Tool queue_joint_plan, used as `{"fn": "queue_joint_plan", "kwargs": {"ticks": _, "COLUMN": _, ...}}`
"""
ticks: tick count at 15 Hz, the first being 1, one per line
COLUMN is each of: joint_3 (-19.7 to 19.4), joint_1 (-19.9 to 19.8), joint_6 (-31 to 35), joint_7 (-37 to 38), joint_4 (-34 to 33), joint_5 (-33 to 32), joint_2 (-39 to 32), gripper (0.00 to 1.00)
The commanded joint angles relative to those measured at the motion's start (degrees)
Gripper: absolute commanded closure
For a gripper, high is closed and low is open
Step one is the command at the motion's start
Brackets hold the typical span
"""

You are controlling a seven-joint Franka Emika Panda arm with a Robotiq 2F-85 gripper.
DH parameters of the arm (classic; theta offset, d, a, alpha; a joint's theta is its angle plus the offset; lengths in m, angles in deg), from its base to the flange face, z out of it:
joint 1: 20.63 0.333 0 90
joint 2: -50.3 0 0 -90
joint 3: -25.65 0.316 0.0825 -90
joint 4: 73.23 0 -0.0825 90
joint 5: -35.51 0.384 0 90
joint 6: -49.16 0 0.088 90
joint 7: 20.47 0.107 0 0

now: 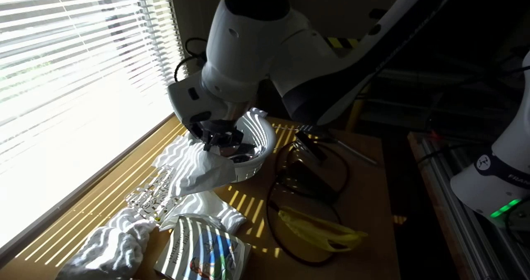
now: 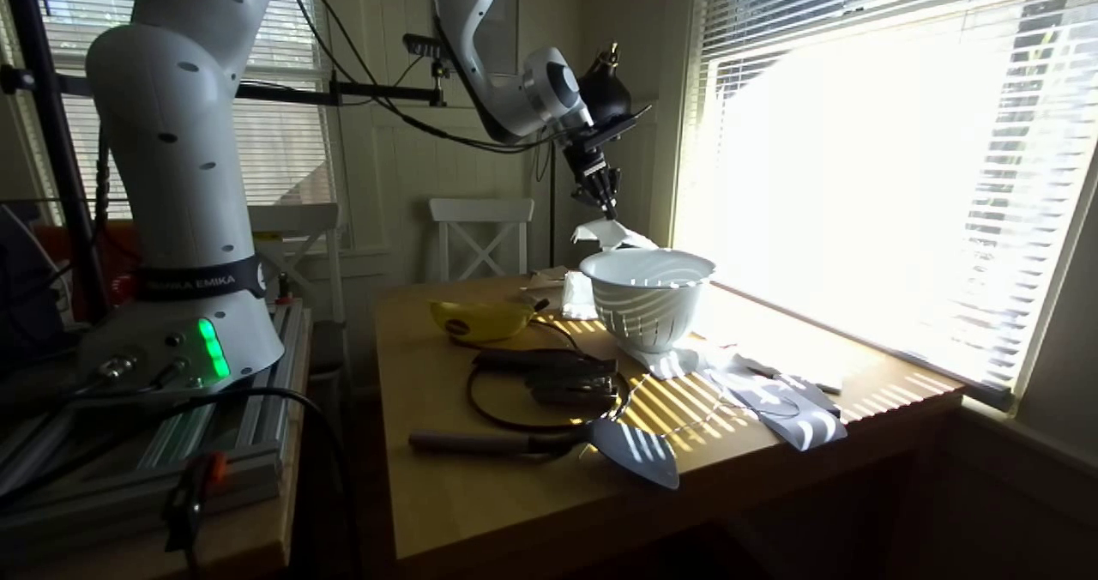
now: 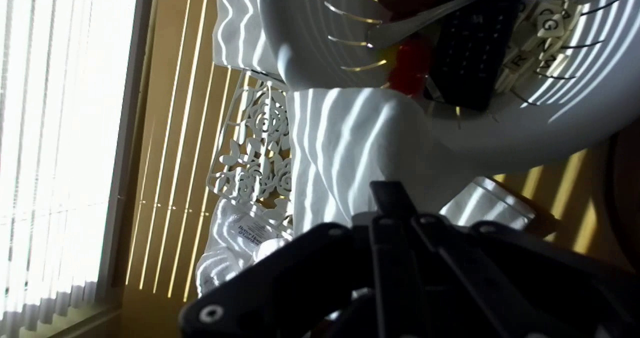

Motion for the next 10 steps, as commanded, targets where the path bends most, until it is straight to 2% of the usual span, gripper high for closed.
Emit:
{"fn": "queue_joint_plan", "kwargs": {"ticks": 1, "joint_3": 1.3, "joint_1": 2.5, "joint_6": -9.5, "joint_7": -2.7, "joint_4": -11.9, "joint_5": 1.7, "joint_2": -8.5, "gripper": 1.00}}
{"fn": "queue_joint_plan", "kwargs": {"ticks": 2, "joint_3": 1.0, "joint_1": 1.1, "joint_6": -4.6, "joint_7": -0.9, "joint_4": -5.0, "joint_5": 0.4, "joint_2": -3.6, "gripper": 0.99}}
{"fn": "queue_joint_plan", "kwargs": {"ticks": 5, "joint_3": 1.3, "joint_1": 2.5, "joint_6": -8.0, "joint_7": -0.9, "joint_4": -9.6, "joint_5": 0.5, "joint_2": -7.3, "gripper": 0.99}}
{"fn": "queue_joint_plan", "kwargs": {"ticks": 7, "joint_3": 1.3, "joint_1": 2.3, "joint_6": -7.8, "joint_7": -0.2, "joint_4": -10.0, "joint_5": 1.1, "joint_2": -8.2, "gripper": 1.00}}
{"fn": "queue_joint_plan", "kwargs": {"ticks": 10, "joint_3": 3.6, "joint_1": 1.8, "joint_6": -6.3, "joint_7": -1.6, "joint_4": -12.7, "joint_5": 4.9, "joint_2": -12.2, "gripper": 1.00}}
